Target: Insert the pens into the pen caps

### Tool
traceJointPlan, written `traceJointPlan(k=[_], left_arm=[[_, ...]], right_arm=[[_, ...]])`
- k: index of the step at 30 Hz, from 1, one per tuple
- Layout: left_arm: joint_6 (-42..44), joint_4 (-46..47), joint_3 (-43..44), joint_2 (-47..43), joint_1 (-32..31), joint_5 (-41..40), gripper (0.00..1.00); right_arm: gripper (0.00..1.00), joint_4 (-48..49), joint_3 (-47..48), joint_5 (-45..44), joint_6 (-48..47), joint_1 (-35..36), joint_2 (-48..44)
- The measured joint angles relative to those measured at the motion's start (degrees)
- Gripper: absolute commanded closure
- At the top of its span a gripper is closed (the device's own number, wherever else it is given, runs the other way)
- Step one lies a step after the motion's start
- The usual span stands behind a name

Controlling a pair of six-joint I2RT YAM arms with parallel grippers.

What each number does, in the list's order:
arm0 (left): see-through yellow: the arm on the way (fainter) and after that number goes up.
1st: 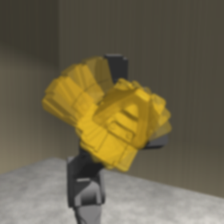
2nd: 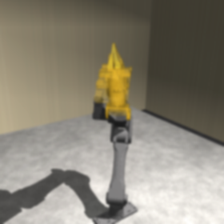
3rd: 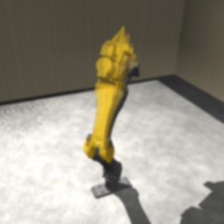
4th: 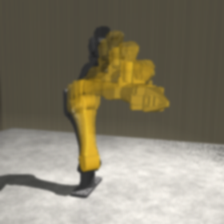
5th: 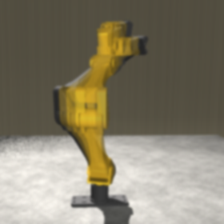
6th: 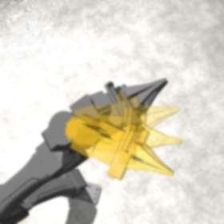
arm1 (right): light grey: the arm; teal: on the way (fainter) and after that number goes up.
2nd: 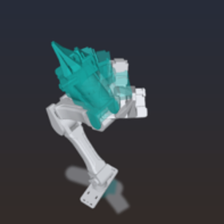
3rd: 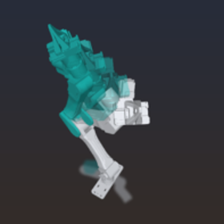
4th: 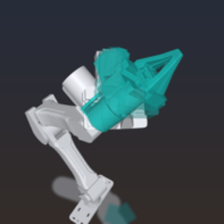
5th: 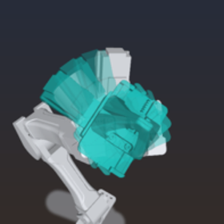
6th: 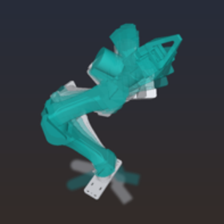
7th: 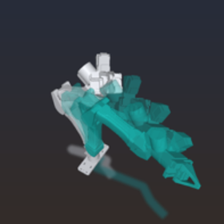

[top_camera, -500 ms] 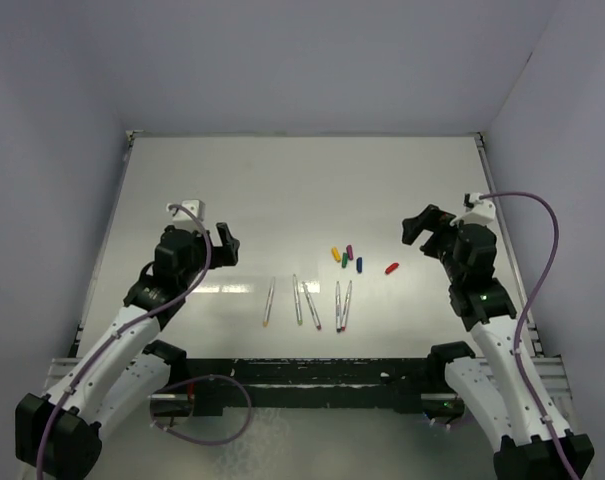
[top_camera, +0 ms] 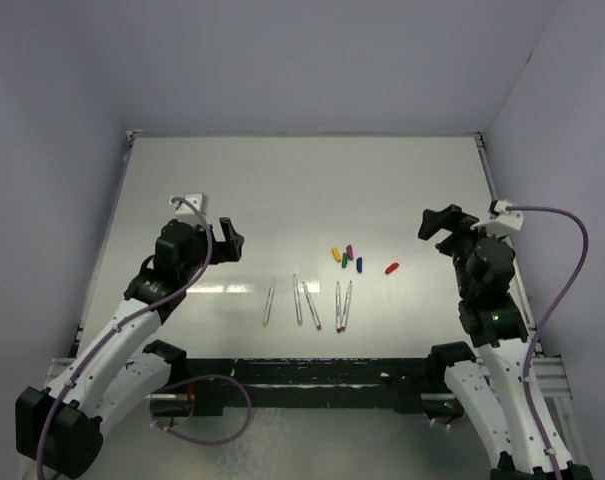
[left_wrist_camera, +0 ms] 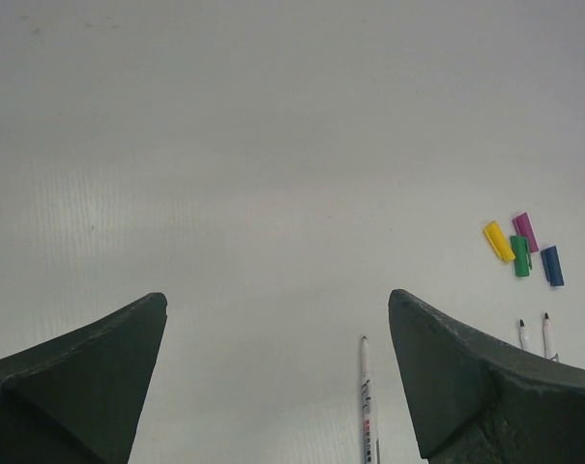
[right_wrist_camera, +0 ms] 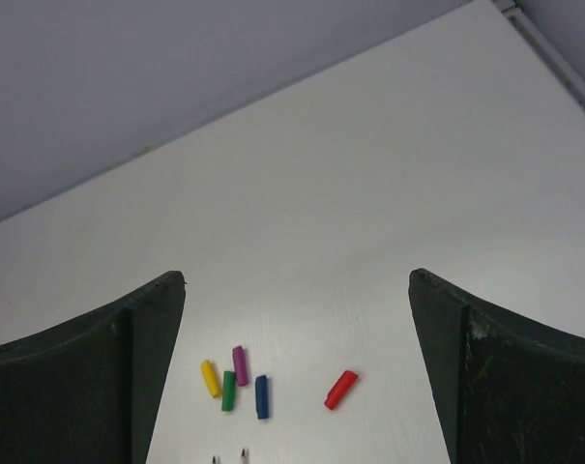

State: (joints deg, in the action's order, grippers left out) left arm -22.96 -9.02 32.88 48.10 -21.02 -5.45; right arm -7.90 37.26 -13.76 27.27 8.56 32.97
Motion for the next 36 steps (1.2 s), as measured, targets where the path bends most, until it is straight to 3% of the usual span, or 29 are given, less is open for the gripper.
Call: traceJointPlan(k=[10,17,21,29,36], left_arm=[[-0.02,-2.36,-0.02,-3.82,-1.79,4.04,0.01],[-2.25,-6.60,-0.39,-7.34,-17.46,-2.64,0.01],[-5.01,-6.47,-2.36,-4.55,-24.48,-6.40,0.01],[-8.15,-6.54,-2.91,5.88,-27.41,-11.23,0.01],[-10.43,-8.87,-0.46,12.81,-27.41,-12.98,0.34]], right_arm=[[0.00,0.44,0.00,-1.03,1.70,0.00,5.05],[0.00,2.97,-1.16,2.21,3.72,0.00,5.62],[0.00,4.52,-1.62,3.91,3.76,0.00,6.36],[0.00,4.28,-1.62,4.11,1.97,0.00,4.17],[0.00,4.28,-1.62,2.73,0.74,0.00,0.24]])
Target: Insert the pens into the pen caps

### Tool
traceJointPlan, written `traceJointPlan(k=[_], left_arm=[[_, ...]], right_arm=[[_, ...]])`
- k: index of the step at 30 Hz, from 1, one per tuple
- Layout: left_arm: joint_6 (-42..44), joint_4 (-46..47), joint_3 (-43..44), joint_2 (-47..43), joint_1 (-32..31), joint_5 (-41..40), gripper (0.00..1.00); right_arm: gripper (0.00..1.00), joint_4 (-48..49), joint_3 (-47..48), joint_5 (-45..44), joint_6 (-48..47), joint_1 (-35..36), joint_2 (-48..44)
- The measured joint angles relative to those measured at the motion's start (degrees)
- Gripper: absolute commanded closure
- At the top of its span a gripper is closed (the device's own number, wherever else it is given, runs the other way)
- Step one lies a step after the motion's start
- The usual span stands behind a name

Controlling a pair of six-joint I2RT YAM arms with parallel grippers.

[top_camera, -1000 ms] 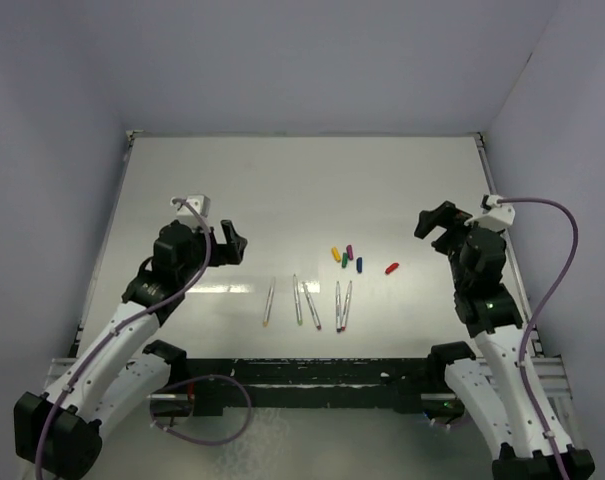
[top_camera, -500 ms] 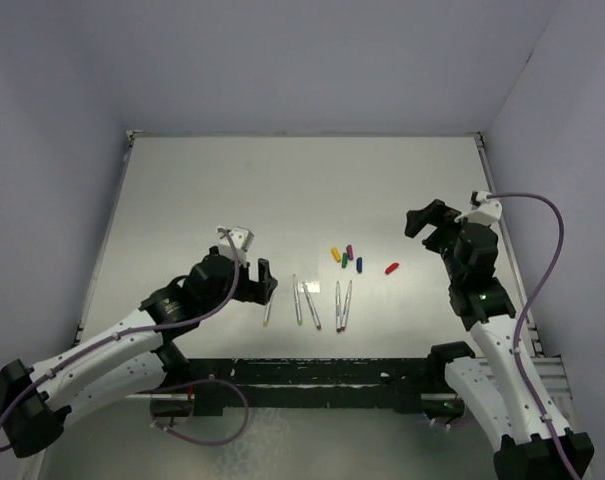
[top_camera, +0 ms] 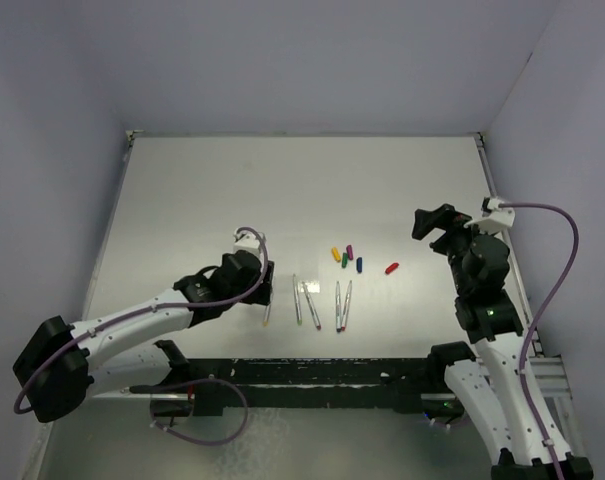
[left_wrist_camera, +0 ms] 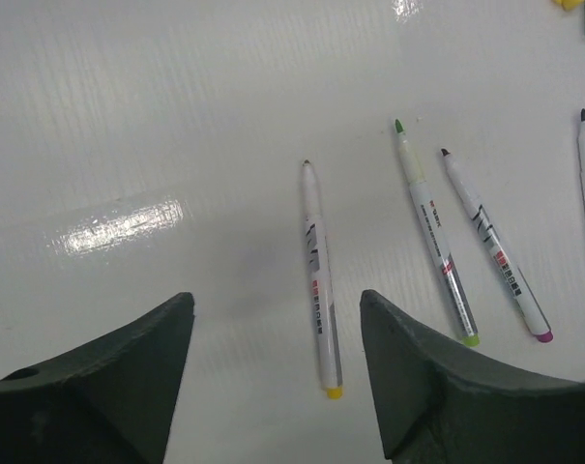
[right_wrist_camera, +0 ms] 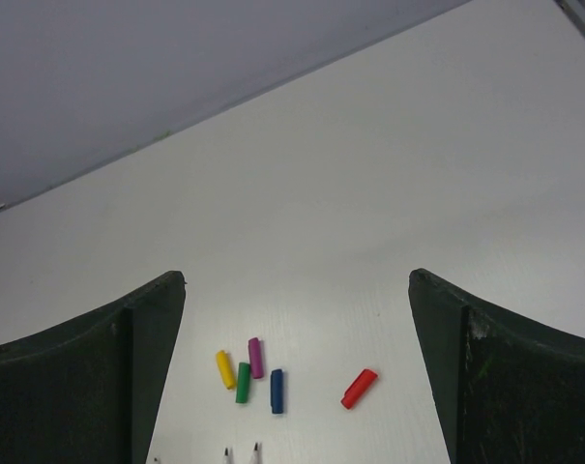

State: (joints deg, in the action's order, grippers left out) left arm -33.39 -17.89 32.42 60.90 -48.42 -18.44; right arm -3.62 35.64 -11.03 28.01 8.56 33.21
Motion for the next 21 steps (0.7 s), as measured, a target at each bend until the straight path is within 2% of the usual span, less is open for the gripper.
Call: traceJointPlan(k=[7,10,12,21], left_arm=[[-1.25,-0.20,0.00,1.57,0.00,2.36,0.45],[-1.57,0.26,0.00,1.92,0.00,3.48,0.67],[-1.46,0.61,0.00,3.17,0.00,4.17,0.72],[-1.55,0.59,0.11,8.44,0.00,7.08,0.62]], right_arm=[[0.00,-0.31,0.00,-0.02,0.11,0.00,0.15],[0.00,-0.28,0.00,0.02,0.33,0.00,0.15],[0.00,-0.26,-0.07,0.02,0.52,0.00,0.11],[0.00,-0.15,-1.40,0.13,0.57,0.00,-1.14]])
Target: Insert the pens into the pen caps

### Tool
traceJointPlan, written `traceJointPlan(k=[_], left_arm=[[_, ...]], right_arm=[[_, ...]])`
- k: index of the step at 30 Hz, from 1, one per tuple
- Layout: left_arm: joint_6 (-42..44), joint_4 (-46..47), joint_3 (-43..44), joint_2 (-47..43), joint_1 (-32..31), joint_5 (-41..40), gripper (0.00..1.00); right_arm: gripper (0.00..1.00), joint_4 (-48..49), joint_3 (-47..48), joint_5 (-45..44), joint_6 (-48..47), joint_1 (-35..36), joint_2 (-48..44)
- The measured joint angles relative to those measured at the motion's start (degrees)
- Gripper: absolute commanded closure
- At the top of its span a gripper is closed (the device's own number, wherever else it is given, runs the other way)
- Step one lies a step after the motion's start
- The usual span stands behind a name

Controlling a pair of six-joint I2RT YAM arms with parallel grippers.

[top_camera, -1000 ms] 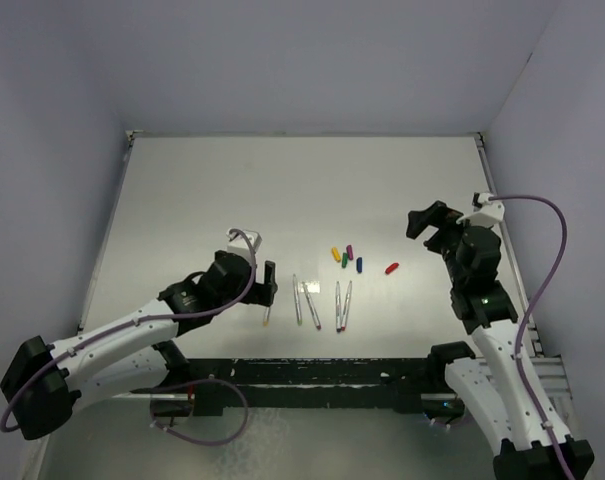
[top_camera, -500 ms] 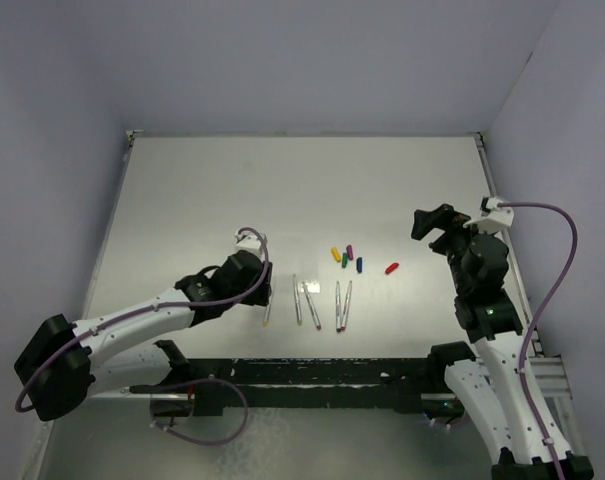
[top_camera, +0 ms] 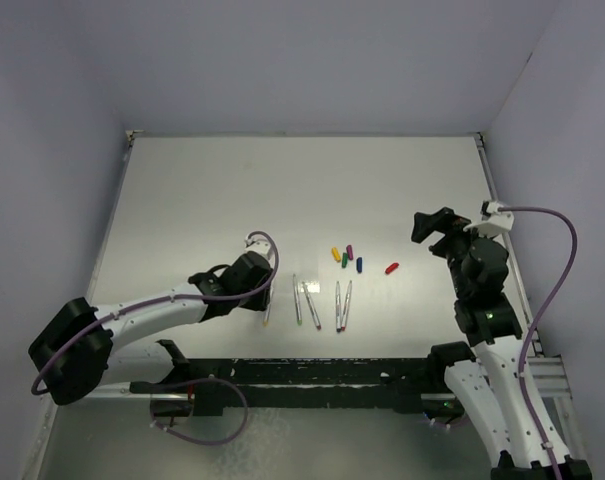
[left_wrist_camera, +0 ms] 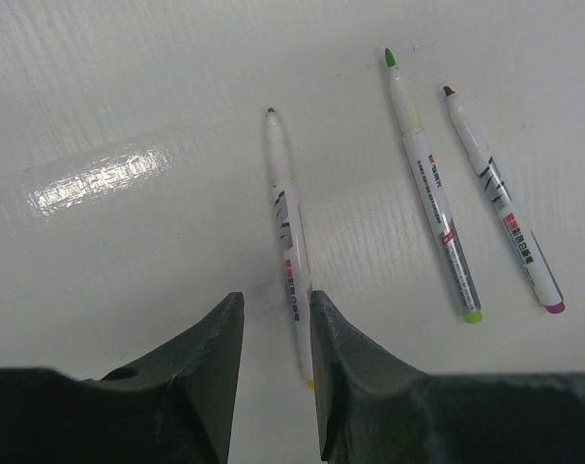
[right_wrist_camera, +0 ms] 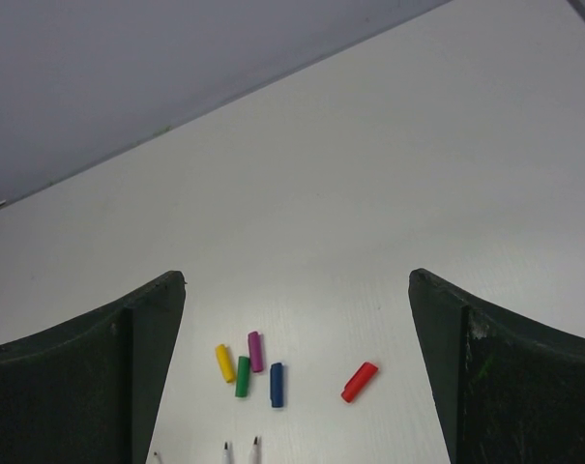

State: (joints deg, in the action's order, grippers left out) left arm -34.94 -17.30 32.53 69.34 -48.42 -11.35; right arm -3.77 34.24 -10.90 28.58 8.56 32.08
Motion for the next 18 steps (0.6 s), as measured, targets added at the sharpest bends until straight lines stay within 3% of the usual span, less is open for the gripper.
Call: traceJointPlan(k=[18], left_arm=[[0.00,0.04,2.29,4.15,0.00,1.90,0.55]], right_arm=[[0.00,0.31,-1.01,0.15,0.00,0.00,-0.48]])
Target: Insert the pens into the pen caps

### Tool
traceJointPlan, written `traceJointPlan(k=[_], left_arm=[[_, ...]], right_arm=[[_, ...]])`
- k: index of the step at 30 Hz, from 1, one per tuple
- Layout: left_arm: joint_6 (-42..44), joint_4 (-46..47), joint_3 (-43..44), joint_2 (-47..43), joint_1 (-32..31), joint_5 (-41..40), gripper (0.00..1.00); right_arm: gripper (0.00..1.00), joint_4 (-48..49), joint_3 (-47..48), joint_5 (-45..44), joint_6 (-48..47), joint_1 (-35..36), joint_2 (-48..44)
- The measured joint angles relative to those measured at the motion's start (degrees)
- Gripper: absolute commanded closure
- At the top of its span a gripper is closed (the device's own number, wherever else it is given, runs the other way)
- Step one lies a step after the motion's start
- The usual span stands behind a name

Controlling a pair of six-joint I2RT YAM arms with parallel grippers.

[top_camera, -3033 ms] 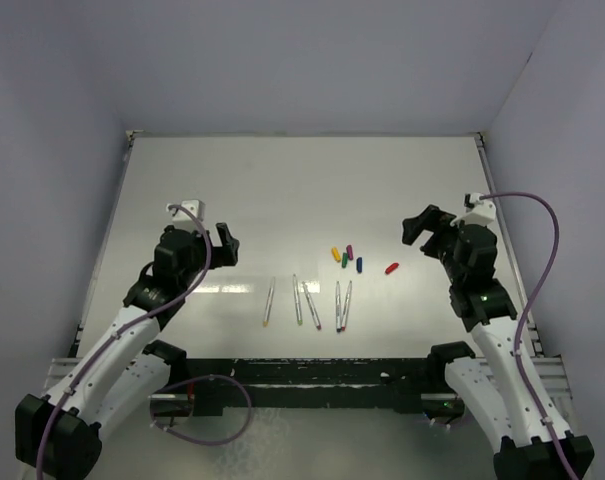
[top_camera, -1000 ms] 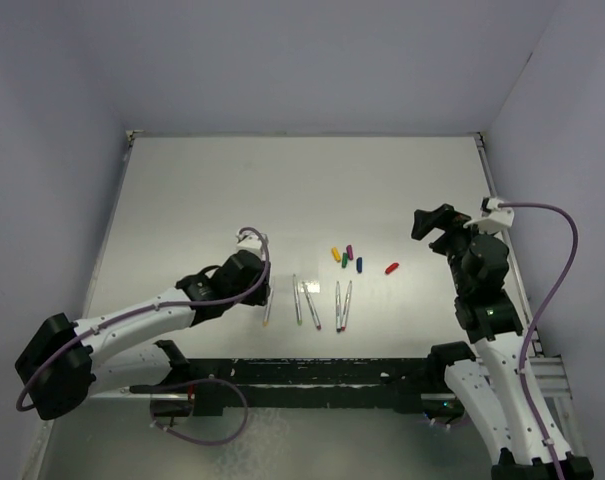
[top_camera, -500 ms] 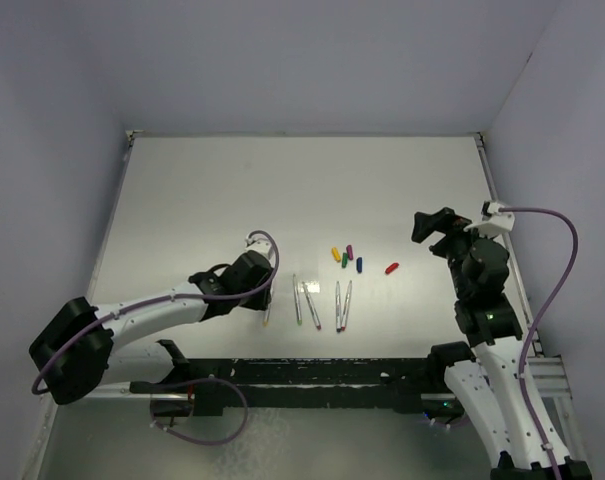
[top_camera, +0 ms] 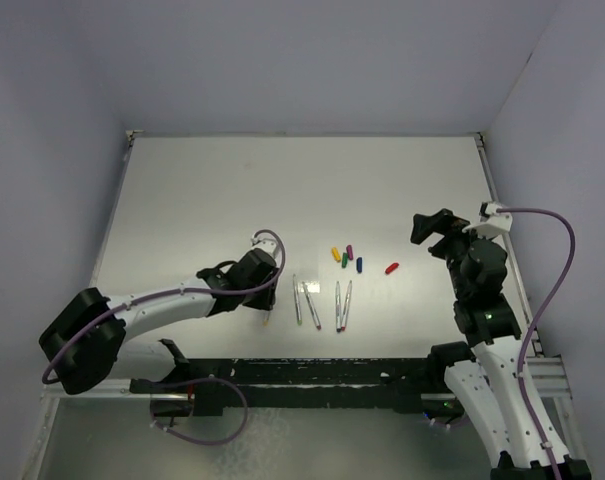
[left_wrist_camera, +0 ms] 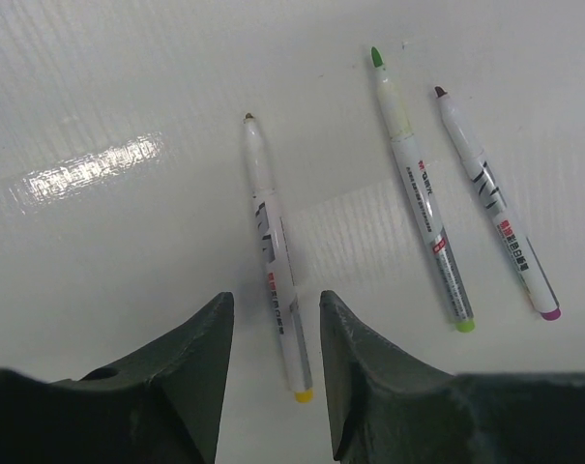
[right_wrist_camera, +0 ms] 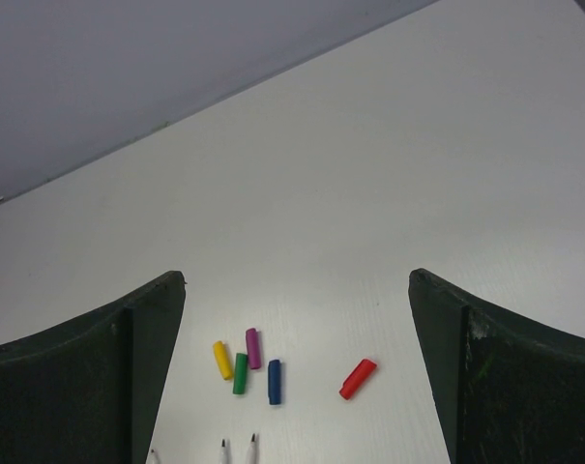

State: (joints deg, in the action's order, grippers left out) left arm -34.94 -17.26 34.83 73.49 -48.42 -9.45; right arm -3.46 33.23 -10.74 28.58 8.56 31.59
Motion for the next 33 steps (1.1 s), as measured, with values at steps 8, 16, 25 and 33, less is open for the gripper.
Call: traceJointPlan(k=[8,16,25,33], left_arm=[[-0.11,-0.15,0.35,2.99,-0.07,0.24,0.56],[-1.75,-3.19,1.31,4.07,-1.75,-2.75,0.59],[-3.74,-3.37,1.29,4.55,-2.23,-5.29,0.73],[-4.63,-2.34,3.13,7.69,-2.38,-7.80,0.83]], right_arm=[[0.00,0.72,-0.74,0.02,0.04,0.00,-0.17],[0.00,0.76,-1.03,0.02,0.42,0.00,-0.55],[0.00,0.85,-1.55,0.68,1.03,0.00,-0.92],[0.00,0.72,-1.57,1.22,1.07,0.00,-1.36]])
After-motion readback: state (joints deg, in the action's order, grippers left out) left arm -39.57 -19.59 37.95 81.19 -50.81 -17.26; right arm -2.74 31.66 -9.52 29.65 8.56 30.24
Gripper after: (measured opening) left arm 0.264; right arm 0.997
